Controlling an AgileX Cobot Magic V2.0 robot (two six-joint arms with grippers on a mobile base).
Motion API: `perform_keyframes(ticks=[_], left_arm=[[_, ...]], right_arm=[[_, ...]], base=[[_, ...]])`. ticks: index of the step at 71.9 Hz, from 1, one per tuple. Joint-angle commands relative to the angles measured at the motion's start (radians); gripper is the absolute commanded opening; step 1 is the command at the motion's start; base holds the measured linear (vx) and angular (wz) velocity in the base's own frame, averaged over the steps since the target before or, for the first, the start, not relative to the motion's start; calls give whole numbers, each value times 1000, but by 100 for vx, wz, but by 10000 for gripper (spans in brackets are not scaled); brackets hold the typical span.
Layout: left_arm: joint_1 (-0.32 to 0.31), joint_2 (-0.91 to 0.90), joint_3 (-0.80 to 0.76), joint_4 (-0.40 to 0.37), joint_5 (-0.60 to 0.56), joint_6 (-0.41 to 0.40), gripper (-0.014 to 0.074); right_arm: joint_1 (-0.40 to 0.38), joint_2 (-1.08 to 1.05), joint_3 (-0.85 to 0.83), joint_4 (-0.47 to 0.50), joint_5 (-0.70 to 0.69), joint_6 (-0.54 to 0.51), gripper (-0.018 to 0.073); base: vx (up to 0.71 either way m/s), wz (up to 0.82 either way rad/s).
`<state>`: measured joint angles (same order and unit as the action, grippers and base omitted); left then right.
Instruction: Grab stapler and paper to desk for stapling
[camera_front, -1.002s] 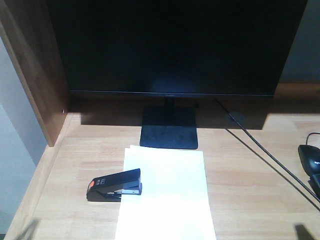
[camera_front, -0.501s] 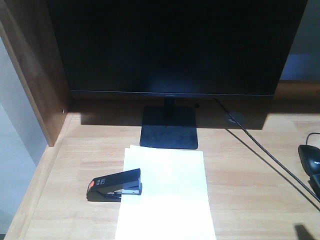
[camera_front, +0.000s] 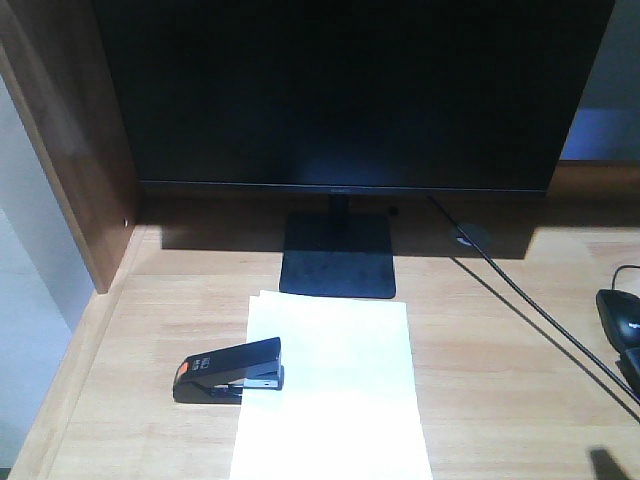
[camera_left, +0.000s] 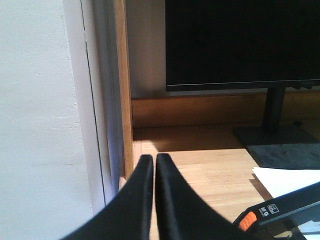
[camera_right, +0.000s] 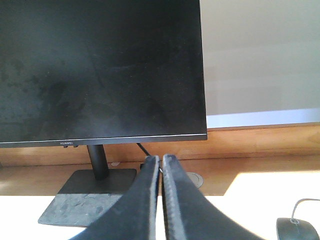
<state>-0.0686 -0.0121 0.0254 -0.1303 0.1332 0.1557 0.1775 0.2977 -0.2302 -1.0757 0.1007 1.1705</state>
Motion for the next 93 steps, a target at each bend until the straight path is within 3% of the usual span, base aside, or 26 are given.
perform_keyframes(ticks=[1, 64, 72, 76, 90, 93], left_arm=[[-1, -15, 23, -13, -83, -10, -8], [-1, -15, 23, -13, -83, -10, -8], [-1, -15, 23, -13, -83, -10, -8], [-1, -15, 23, -13, -83, -10, -8], [-1, -15, 23, -13, -83, -10, -8], [-1, -15, 23, -13, -83, -10, -8]], right_arm=[[-1, 9, -30, -10, -33, -5, -3], [-1, 9, -30, -3, -29, -5, -3], [-1, 15, -30, 114, -22, -71, -3], [-1, 21, -30, 216, -17, -198, -3], [-1, 22, -30, 775, 6, -767, -3], [-1, 22, -30, 858, 4, -882, -3]], base=[[0, 0], [0, 0], [0, 0], [0, 0], [0, 0], [0, 0]])
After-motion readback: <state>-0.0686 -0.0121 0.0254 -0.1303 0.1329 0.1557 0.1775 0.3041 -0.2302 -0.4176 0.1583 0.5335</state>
